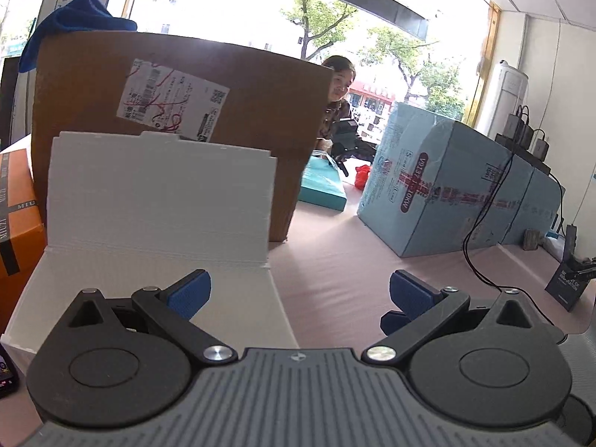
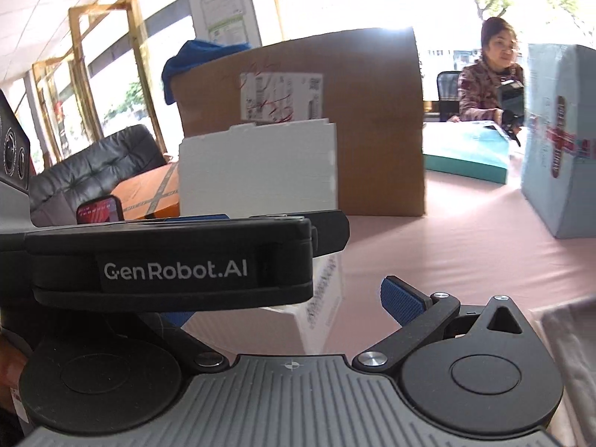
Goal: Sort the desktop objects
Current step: 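Withdraw the left gripper from the white box back to the grey cloth, then lower the right gripper onto the grey cloth edge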
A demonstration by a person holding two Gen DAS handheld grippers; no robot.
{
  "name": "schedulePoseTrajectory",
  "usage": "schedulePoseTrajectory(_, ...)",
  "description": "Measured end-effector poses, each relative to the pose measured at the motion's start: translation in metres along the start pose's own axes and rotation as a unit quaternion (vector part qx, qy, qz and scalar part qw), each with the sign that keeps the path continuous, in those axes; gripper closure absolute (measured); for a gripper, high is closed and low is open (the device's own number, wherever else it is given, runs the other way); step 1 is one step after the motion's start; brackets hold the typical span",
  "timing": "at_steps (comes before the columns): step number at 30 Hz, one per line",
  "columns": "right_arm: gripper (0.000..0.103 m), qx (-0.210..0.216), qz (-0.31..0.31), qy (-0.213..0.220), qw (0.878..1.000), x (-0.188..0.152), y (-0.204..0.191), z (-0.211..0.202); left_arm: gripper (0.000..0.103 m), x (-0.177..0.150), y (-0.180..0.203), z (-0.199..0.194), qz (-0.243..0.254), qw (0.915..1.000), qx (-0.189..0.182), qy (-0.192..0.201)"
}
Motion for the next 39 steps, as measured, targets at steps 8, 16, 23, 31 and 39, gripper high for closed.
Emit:
schedulePoseTrajectory(8, 0.000, -0.053, 0.032, 0.047, 0.997, -0.017, 0.063, -0.062, 0.000, 0.000, 0.088, 0.023, 0.062, 0.9964, -0.056, -0.015)
schedulePoseTrajectory(16, 0.000, -0.116, 0.058, 0.082, 0.988, -0.032, 0.119, -0.104, 0.000, -0.006, 0.161, 0.055, 0.097, 0.9884, -0.111, -0.036)
schedulePoseTrajectory(23, 0.000, -0.159, 0.109, 0.096, 0.976, -0.042, 0.164, -0.117, 0.000, -0.010, 0.202, 0.087, 0.112, 0.9822, -0.142, -0.049)
schedulePoseTrajectory(31, 0.000, -0.184, 0.114, 0.123, 0.969, -0.043, 0.199, -0.091, 0.000, -0.016, 0.201, 0.143, 0.072, 0.9806, -0.157, -0.092)
schedulePoseTrajectory(39, 0.000, -0.199, 0.159, 0.173, 0.951, -0.048, 0.230, -0.065, 0.000, -0.021, 0.170, 0.178, 0.036, 0.9873, -0.122, -0.095)
Point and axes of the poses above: each gripper's, at about its wrist camera, not at the fingertips, and z roughly the way its jaws point, y to its right, x to its top, the point moved 2 cm from there along z, roughly the way its jaws point, and after that the axes turned 8 degrees about z, right-handed, at the moved point
